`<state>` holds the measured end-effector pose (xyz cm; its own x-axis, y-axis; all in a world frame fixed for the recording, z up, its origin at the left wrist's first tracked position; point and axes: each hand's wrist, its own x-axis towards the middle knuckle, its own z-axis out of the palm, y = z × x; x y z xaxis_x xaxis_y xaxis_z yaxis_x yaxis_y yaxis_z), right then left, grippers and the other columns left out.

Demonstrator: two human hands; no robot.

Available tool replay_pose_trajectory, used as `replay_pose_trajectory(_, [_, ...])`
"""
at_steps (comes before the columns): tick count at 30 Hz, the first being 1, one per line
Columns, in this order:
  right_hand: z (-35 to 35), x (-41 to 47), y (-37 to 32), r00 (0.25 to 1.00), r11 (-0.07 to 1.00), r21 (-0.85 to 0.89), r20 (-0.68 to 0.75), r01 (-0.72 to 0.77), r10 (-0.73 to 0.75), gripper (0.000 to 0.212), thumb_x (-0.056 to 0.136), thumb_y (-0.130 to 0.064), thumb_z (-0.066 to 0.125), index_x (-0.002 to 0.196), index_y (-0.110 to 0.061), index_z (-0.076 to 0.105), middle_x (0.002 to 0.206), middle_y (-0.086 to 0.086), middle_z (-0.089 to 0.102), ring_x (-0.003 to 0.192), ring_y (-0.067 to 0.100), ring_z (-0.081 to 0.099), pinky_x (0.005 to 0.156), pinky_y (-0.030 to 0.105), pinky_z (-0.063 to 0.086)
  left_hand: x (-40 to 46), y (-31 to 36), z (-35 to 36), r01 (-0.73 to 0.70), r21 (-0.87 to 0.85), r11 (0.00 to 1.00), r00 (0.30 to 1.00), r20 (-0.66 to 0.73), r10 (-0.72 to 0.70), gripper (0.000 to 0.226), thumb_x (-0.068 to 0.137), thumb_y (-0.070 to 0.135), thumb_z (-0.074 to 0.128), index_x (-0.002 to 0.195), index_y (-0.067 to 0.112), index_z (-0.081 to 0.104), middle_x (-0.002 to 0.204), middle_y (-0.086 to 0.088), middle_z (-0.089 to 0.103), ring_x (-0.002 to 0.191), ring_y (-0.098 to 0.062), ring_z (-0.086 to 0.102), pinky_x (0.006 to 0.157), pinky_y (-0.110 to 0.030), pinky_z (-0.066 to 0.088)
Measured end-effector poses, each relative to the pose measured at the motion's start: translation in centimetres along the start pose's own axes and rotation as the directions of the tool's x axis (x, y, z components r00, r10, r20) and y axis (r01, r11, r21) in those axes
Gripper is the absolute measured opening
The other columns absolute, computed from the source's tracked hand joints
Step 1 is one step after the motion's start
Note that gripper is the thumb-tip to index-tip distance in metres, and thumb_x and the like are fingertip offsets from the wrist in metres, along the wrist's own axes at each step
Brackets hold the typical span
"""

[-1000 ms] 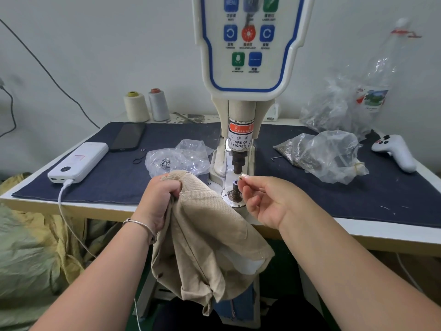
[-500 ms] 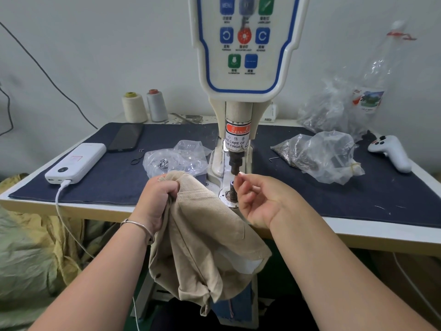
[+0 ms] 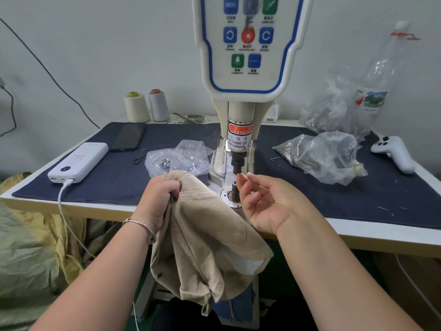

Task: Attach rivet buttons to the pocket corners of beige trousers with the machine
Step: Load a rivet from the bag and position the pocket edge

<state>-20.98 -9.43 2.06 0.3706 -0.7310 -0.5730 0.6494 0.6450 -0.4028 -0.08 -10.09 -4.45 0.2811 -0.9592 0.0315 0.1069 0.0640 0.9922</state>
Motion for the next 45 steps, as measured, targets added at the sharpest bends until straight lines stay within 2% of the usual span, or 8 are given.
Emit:
replay_pose_trajectory(4, [-0.3,-0.3,0.1,0.999,0.998,0.054,0.028,0.023,-0.025,0.013,0.091,-0.001,0.056,0.081,0.005,0.062,0.07,0.014,0.069,0.04,0.011,0.057,0.033,0.011,0.037,0.0,0.0,0.0,-0.005,0.003,1.0,1.0,0.004,0.005,0.025,0.042,0.0,0.038,0.047,0.022,0.027,0.052,0.005,0.022,0.047,-0.01,0.02,0.039,-0.019,0.02])
replay_pose_trajectory(10, [-0.5,-0.2,0.6,0.996,0.999,0.02,0.076,0.045,-0.047,0.011,0.092,-0.001,0.052,0.091,0.005,0.061,0.074,0.013,0.069,0.041,0.008,0.057,0.033,0.011,0.035,0.2,-0.2,-0.1,-0.007,0.007,1.0,1.0,0.014,0.007,0.025,0.042,-0.001,0.038,0.054,0.019,0.027,0.054,0.004,0.022,0.049,-0.011,0.019,0.04,-0.02,0.019])
replay_pose_trajectory(17, [-0.7,0.0,1.1,0.993,0.999,0.047,0.114,0.027,-0.032,0.009,0.092,-0.002,0.052,0.095,0.003,0.059,0.076,0.012,0.07,0.042,0.008,0.056,0.033,0.013,0.035,0.1,-0.2,-0.1,-0.005,0.0,1.0,1.0,0.021,0.005,0.025,0.042,-0.001,0.038,0.048,0.021,0.028,0.052,0.005,0.023,0.047,-0.01,0.02,0.039,-0.018,0.02])
replay_pose_trajectory(36, [-1.0,0.0,1.8,0.989,0.992,0.127,0.142,0.021,-0.04,0.009,0.091,-0.001,0.053,0.086,0.002,0.06,0.075,0.01,0.068,0.042,0.007,0.053,0.034,0.012,0.032,0.0,0.0,0.0,-0.009,-0.003,1.0,1.0,0.018,0.009,0.025,0.043,-0.001,0.038,0.046,0.023,0.028,0.05,0.007,0.024,0.046,-0.009,0.021,0.038,-0.018,0.021])
replay_pose_trajectory(45, [-1.4,0.0,2.5,0.984,0.99,0.108,0.145,0.087,-0.103,0.007,0.091,-0.003,0.056,0.095,0.0,0.061,0.082,0.01,0.07,0.047,0.007,0.054,0.034,0.014,0.035,0.1,-0.1,-0.1,0.004,-0.005,1.0,1.0,0.01,-0.004,0.024,0.042,0.0,0.038,0.047,0.022,0.029,0.051,0.006,0.024,0.046,-0.009,0.022,0.038,-0.018,0.022])
